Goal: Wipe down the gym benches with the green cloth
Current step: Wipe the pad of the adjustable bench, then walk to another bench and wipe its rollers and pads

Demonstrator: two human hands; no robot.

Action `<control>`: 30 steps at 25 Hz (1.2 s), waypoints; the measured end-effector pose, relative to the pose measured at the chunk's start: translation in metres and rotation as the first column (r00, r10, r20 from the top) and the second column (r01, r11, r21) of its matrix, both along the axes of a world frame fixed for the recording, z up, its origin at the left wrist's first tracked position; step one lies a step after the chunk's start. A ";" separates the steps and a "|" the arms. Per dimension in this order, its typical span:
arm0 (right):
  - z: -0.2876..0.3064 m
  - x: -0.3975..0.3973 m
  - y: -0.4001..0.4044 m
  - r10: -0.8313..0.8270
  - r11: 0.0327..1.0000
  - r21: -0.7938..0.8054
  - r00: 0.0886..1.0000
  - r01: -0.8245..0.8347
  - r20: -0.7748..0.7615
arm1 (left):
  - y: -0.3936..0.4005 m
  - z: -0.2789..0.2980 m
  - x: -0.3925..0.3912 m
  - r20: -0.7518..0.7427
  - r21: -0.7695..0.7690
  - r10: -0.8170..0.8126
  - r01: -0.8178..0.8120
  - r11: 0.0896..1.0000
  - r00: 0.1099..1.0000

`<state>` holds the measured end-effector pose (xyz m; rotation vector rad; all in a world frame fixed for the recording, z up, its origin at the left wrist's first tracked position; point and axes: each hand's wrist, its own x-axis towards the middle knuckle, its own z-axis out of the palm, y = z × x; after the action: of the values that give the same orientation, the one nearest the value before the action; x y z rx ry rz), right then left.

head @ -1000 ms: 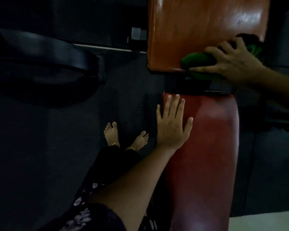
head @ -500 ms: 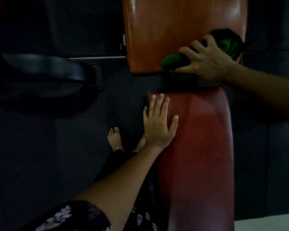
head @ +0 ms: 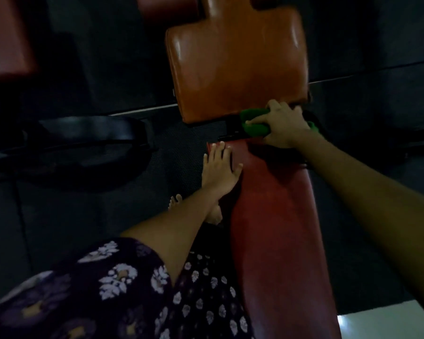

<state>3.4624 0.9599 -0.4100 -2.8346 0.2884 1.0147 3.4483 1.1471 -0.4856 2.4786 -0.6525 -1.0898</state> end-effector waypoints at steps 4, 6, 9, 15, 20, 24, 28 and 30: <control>0.046 -0.025 0.016 -0.225 0.966 0.143 0.973 0.216 0.047 | 0.005 0.062 0.049 -0.238 0.002 0.035 -0.036 0.999 0.971; 0.075 -0.031 0.014 -0.352 0.916 0.238 0.932 0.325 0.085 | 0.009 0.100 0.059 -0.140 0.009 -0.028 0.030 1.000 0.990; 0.118 -0.040 0.020 -0.429 0.876 0.313 0.888 0.366 0.164 | 0.015 0.154 0.061 -0.026 -0.034 -0.155 0.154 0.988 0.988; 0.218 -0.043 0.036 -0.563 0.815 0.373 0.759 0.443 0.328 | 0.002 0.248 0.075 0.155 -0.066 -0.324 0.337 0.939 0.933; 0.284 -0.057 0.059 -0.591 0.806 0.312 0.694 0.503 0.410 | -0.006 0.318 0.098 0.260 -0.076 -0.340 0.371 0.926 0.904; 0.330 -0.072 0.088 -0.670 0.729 0.294 0.560 0.618 0.487 | -0.011 0.370 0.102 0.345 -0.145 -0.508 0.579 0.802 0.790; 0.345 -0.100 0.141 -0.768 0.580 0.317 0.374 0.750 0.520 | 0.001 0.403 0.087 0.370 -0.142 -0.656 0.738 0.659 0.657; 0.354 -0.121 0.170 -0.800 0.489 0.342 0.256 0.802 0.543 | 0.003 0.418 0.075 0.397 -0.154 -0.708 0.803 0.576 0.584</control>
<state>3.3414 1.1300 -0.0557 -2.2036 1.4428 -0.2287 3.5233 1.1498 -0.0672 2.0605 -1.9791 -0.7324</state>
